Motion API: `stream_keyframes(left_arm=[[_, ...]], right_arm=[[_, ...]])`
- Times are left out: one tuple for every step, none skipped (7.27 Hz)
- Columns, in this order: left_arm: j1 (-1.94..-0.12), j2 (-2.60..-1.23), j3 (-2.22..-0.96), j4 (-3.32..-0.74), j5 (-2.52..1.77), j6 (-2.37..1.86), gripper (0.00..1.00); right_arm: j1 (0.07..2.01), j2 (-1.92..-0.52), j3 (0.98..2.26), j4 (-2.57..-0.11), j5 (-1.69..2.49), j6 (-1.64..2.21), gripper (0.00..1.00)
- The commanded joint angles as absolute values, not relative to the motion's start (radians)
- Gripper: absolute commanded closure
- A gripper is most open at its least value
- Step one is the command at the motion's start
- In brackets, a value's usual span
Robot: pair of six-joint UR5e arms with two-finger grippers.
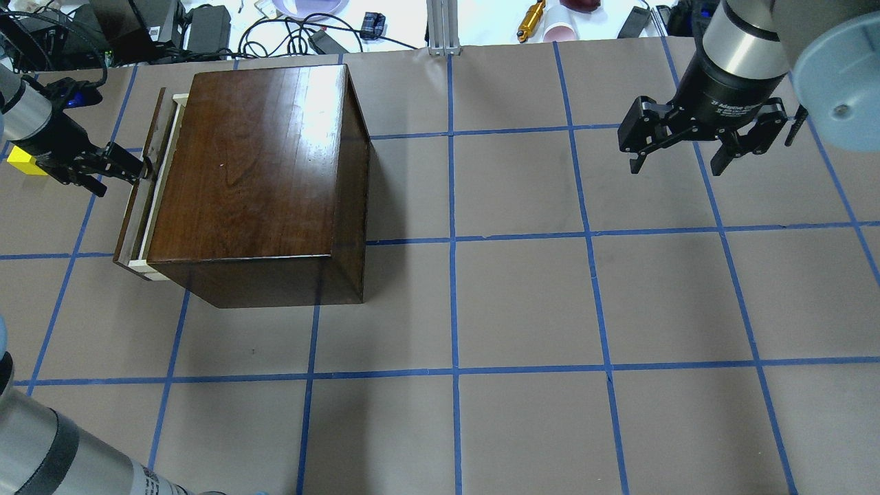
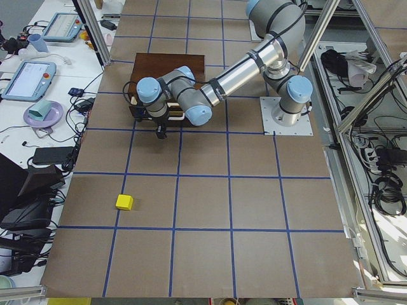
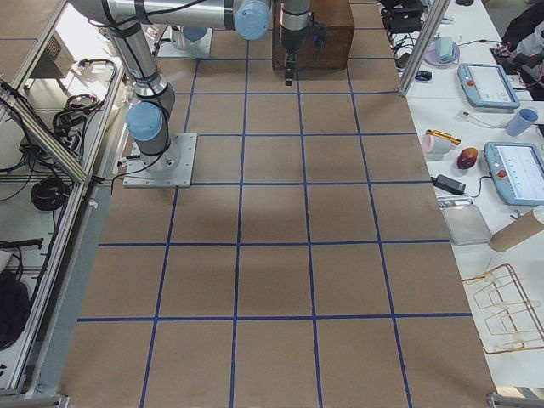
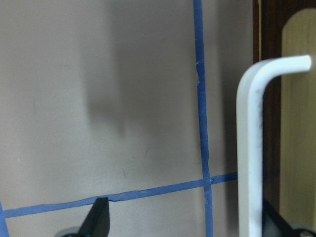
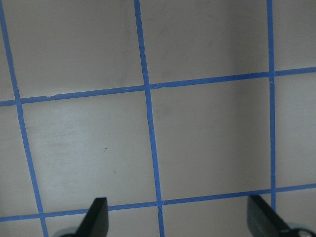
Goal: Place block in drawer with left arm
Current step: 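Pull the drawer outward from the cabinet with the left gripper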
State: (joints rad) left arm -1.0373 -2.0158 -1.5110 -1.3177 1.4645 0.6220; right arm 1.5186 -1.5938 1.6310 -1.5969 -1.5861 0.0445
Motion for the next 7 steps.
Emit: stream_keyframes(left_arm=[[-1.037,-2.016,-1.509,-1.316,1.465,0.624,0.0],[-1.035,-2.017,-1.509,-1.316,1.466,0.624,0.0],[-1.035,-2.016,-1.509,-1.318,1.507,0.624,0.0],[-1.035,-2.016,-1.511,-1.318,1.525,0.624,0.0],[-1.035,-2.017,-1.511,-1.318,1.525,0.624,0.0],[-1.035,-2.014,-1.509,-1.318,1.526,0.624,0.0],[-1.035,-2.01,-1.509,-1.318,1.528,0.624,0.0]], right_arm=[[1.519,-1.594,1.632,-1.597,-1.586,0.044,0.0],[1.519,-1.594,1.631,-1.597,-1.586,0.044,0.0],[1.519,-1.594,1.631,-1.597,-1.586,0.044,0.0],[1.519,-1.594,1.631,-1.597,-1.586,0.044,0.0],[1.517,-1.594,1.631,-1.597,-1.586,0.044,0.0],[1.517,-1.594,1.631,-1.597,-1.586,0.044,0.0],[1.519,-1.594,1.631,-1.597,-1.586,0.044,0.0]])
